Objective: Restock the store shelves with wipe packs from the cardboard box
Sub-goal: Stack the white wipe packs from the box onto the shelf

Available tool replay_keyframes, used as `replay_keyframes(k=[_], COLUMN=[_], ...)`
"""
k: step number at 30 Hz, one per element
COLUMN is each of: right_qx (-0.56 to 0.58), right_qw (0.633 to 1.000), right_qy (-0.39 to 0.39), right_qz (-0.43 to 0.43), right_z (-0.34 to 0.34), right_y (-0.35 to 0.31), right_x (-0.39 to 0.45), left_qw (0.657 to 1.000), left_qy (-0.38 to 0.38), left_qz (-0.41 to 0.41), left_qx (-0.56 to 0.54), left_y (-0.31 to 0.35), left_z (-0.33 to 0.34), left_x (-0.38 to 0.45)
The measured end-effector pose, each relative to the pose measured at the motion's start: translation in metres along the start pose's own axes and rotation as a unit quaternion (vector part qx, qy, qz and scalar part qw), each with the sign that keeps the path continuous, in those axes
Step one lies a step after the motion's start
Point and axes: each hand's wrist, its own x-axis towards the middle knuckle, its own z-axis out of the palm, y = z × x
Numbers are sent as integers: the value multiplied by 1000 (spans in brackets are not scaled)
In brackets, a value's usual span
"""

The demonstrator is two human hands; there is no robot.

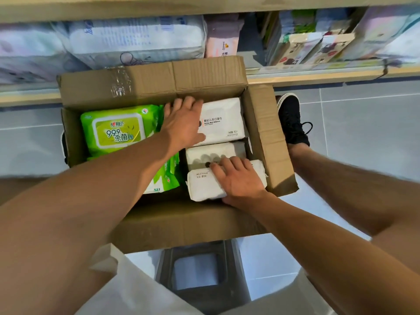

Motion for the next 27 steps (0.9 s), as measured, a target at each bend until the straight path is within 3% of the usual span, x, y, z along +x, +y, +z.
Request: replay_keyframes(k=[4,9,13,15,18,23,27], right_qx=[13,4,1,5,13,5,17], right_qw=[1000,999,998,998,997,996,992], right_qy=[22,51,63,70,81,89,116], right_qz=[-6,-4,2,3,5,16,38], right_z=[4,10,8,7,2,-22,-48], right_y=[2,6,7,8,6,0,-3], right_x=[-1,3,2,0,-4,-22,-40], left_qw=[1000,981,988,989,993,986,988], left_qy=[-17,-50,-119,-119,-89,11,100], left_qz=[4,57,31,21,4,-30,-29], left_qx=[2,-176,-92,-88,-81,-162,-115], left_y=[6,10,17,21,27,16,9], left_z=[-5,6,4,0,-10,-53,-106], left_x=[-2,-8,-6,-8,-18,-37,-59])
